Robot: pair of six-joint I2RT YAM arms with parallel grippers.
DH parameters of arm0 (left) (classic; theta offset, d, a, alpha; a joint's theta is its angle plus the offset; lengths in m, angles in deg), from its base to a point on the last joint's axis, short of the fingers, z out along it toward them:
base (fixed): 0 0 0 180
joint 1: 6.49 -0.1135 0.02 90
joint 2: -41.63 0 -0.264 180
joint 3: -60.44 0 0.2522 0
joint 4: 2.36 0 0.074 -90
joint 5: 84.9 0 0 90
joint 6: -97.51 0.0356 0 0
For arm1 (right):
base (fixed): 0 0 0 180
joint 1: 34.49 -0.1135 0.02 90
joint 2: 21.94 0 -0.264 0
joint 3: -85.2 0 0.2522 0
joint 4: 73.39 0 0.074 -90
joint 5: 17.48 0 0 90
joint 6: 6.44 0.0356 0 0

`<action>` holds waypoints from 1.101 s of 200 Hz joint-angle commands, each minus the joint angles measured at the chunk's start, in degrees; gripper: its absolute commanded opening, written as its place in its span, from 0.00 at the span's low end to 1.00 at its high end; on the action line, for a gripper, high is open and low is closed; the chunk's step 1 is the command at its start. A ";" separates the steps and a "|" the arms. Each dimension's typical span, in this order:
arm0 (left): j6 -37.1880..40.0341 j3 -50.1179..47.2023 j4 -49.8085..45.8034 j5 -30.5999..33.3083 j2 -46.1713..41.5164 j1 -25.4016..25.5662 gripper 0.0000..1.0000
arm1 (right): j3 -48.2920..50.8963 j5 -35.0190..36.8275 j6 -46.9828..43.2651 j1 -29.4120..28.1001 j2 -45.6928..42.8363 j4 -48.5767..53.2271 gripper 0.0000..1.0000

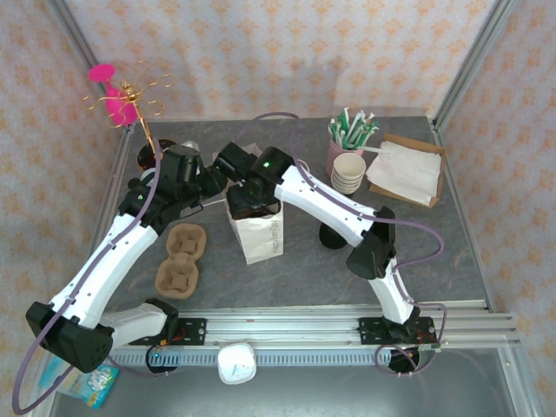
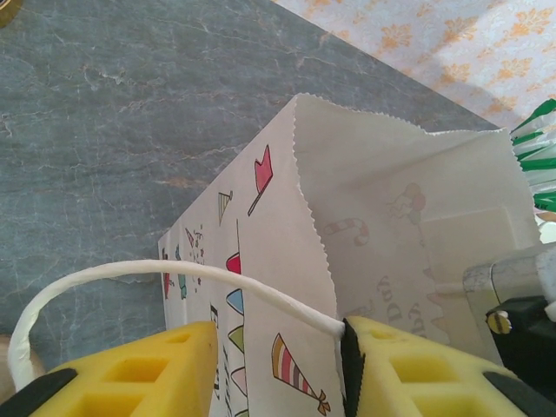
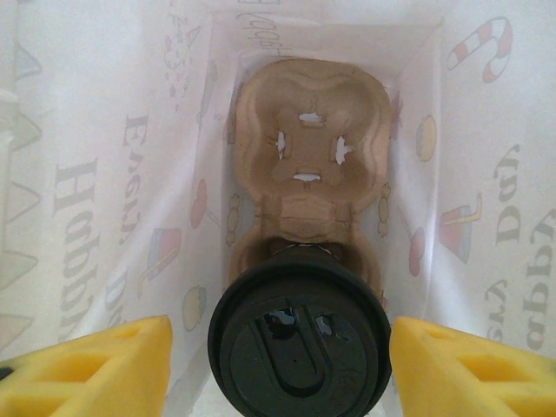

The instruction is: Pack the takeout coffee

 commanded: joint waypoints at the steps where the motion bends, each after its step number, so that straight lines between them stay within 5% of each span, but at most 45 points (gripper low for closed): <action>1: 0.66 -0.67 0.35 1.20 0.18 0.19 0.44 | -1.87 1.65 0.44 -0.34 -0.91 1.43 0.61; 220: 0.73 1.23 -0.11 0.94 1.04 0.23 0.41 | -8.11 1.00 1.41 -0.19 -5.81 2.22 0.37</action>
